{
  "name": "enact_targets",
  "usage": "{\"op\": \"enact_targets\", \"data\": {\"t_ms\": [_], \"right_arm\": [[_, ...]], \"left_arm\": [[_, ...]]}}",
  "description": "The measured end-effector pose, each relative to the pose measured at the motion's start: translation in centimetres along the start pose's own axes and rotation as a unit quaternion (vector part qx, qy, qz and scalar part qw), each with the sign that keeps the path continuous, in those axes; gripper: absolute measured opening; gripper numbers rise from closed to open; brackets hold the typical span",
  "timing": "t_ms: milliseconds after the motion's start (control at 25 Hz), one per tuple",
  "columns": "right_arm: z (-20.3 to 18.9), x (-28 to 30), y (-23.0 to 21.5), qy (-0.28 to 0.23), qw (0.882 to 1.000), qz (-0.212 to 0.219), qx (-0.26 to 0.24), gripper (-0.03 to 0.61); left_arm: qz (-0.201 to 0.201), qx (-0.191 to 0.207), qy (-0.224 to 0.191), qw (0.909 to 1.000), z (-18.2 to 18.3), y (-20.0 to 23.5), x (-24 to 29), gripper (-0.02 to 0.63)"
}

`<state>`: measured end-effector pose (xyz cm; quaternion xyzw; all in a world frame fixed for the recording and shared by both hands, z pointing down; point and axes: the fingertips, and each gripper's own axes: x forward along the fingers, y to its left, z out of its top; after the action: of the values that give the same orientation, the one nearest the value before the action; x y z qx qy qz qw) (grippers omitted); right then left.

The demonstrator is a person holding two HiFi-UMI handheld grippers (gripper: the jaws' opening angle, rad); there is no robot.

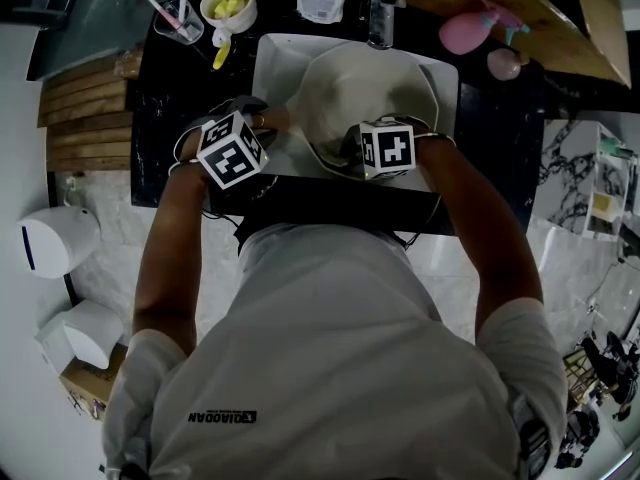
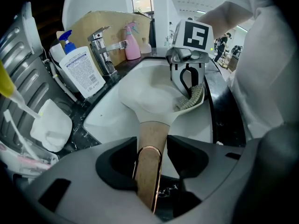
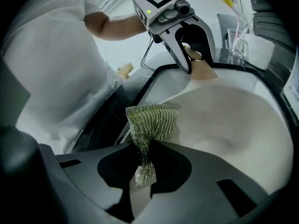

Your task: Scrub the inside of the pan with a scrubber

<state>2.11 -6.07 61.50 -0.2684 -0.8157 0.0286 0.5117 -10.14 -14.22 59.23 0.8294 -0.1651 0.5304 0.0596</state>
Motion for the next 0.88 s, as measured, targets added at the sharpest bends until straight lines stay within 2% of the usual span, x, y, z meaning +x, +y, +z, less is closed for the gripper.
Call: {"op": "enact_targets", "data": {"t_ms": [320,880], "right_arm": [[-2.7,0.0,1.4,0.031,0.998,0.011,0.046,0.08],[-5.1,-1.2,3.0,0.059,0.995,0.01,0.085,0.078]], "left_arm": [[0.0,0.002,0.002,1.0,0.0,0.0,0.0,0.212],[0.003,0.006,0.005,1.0,0.0,-0.1,0.1,0.212]]}}
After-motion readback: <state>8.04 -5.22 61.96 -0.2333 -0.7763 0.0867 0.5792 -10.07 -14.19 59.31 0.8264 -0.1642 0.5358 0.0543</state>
